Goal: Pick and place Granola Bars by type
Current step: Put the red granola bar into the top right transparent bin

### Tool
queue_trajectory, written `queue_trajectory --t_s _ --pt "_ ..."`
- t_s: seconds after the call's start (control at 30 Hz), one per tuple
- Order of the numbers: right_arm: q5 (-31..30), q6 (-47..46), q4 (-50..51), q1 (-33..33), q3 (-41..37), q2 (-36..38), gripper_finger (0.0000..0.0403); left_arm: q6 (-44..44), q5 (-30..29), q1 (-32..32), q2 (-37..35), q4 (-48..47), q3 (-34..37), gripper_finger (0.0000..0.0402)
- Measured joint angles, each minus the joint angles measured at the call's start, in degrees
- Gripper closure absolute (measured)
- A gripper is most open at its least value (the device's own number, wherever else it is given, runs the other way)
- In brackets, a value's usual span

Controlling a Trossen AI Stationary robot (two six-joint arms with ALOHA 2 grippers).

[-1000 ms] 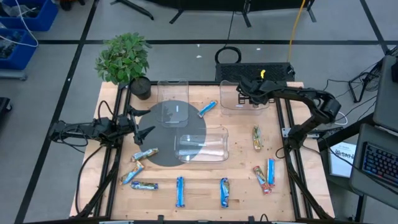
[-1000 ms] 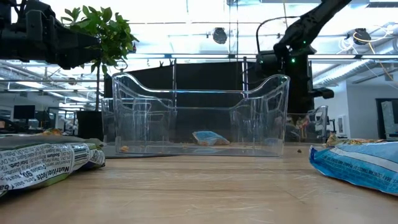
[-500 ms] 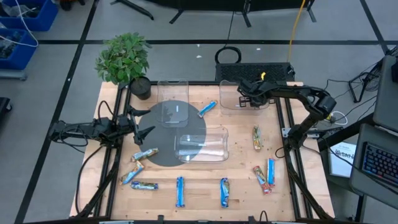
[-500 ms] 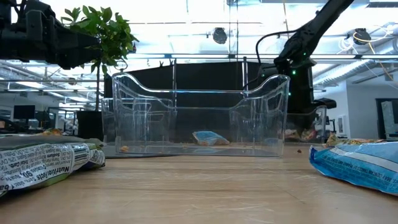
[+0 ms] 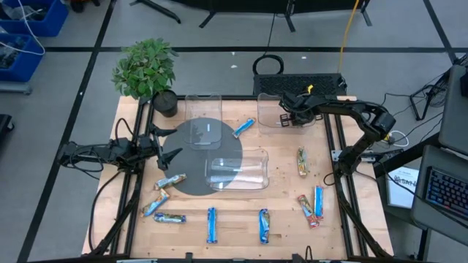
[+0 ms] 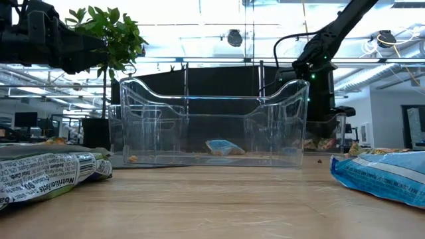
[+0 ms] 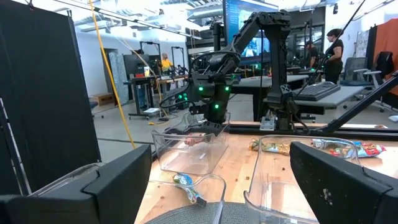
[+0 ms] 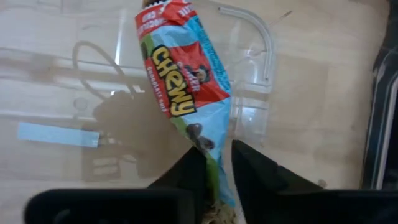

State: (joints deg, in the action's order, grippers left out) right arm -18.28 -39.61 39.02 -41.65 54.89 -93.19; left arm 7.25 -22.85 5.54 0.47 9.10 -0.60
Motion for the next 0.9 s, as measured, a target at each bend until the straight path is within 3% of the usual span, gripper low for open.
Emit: queue_trajectory --t_s 0.4,0.9 --pt "1.05 -0.05 -1.81 0.02 0.09 0.09 0.0195 0.0 -0.01 0.01 0.0 0.0 0.0 0.0023" --pt "1.87 1.13 -4.36 -0.02 0.04 0.12 0.0197 0.0 0.0 0.0 0.0 0.0 0.0 0.0023"
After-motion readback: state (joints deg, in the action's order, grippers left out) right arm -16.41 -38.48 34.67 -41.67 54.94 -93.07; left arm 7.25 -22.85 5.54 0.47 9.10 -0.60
